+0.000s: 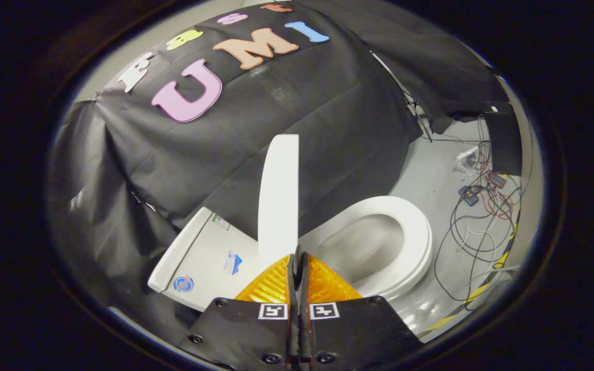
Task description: Open the toilet lid.
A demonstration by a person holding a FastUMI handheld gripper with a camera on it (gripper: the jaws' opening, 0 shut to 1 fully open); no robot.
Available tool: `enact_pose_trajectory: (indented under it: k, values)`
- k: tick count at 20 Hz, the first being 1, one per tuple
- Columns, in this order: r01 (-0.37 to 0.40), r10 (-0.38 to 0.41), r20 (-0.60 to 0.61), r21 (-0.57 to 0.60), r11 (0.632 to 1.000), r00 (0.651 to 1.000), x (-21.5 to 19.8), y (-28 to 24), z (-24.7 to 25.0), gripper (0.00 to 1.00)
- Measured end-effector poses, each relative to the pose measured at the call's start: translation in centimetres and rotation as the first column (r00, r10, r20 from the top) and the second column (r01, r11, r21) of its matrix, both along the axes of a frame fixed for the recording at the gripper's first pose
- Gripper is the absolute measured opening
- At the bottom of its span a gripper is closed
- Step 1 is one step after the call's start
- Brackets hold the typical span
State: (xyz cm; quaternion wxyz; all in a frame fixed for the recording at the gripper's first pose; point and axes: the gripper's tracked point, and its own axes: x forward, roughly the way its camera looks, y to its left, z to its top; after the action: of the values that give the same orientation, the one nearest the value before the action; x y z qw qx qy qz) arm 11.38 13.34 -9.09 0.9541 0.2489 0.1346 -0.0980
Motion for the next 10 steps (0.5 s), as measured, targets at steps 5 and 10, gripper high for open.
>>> enact_pose_trajectory:
  k: [5, 10]
  values:
    - [-0.015, 0.014, -0.016, -0.086, 0.996, 1.0, 0.4, 1.2, 1.0, 0.01]
    - [0.016, -0.016, 0.002, -0.097, 0.995, 1.0, 0.7, 2.5, 2.0, 0.01]
